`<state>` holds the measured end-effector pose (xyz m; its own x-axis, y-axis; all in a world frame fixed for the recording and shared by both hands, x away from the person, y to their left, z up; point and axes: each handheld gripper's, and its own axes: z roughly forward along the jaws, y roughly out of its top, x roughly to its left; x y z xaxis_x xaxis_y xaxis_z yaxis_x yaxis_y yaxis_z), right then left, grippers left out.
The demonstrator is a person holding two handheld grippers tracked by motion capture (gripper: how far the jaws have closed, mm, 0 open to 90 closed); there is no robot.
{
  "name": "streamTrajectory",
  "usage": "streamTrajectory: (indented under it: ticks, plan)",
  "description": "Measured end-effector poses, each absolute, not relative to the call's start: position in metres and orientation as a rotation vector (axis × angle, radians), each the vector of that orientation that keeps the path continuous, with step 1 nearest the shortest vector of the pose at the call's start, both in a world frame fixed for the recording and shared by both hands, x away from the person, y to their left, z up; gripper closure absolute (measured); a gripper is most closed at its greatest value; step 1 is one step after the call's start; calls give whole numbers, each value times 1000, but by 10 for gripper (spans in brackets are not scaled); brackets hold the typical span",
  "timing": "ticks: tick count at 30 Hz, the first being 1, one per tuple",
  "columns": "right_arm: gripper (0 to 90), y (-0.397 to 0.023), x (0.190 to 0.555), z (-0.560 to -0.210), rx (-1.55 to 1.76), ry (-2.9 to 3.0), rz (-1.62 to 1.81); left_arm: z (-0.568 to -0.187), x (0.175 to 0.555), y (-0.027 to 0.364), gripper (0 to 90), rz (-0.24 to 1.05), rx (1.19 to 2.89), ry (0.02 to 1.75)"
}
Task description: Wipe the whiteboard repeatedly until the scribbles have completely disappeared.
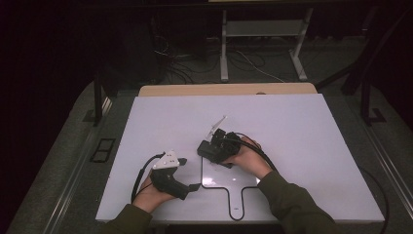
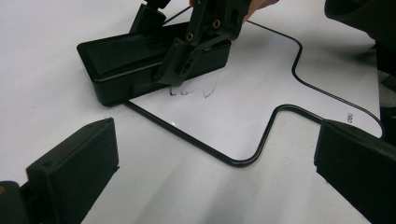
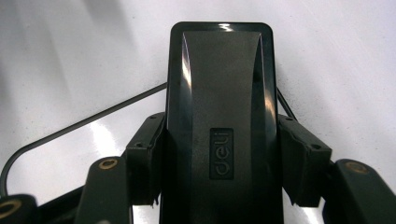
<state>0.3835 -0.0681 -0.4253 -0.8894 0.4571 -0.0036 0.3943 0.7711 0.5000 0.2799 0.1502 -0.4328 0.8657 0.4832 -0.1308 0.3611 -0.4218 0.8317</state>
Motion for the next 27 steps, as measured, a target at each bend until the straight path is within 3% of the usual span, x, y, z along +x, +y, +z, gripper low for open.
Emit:
streamTrajectory:
  ticks: [7,14,22,27]
  plan:
    - [387,-58,358,-425,552,2890,764,-433,279,149,0,157,2051,617]
    - [387,-69,388,-425,695,2845,760,-433,280,149,0,157,2054,616]
    - [387,-61,361,-425,566,2887,760,-433,279,149,0,157,2055,613]
    - [387,-66,380,-426,648,2866,775,-432,279,149,0,159,2056,614]
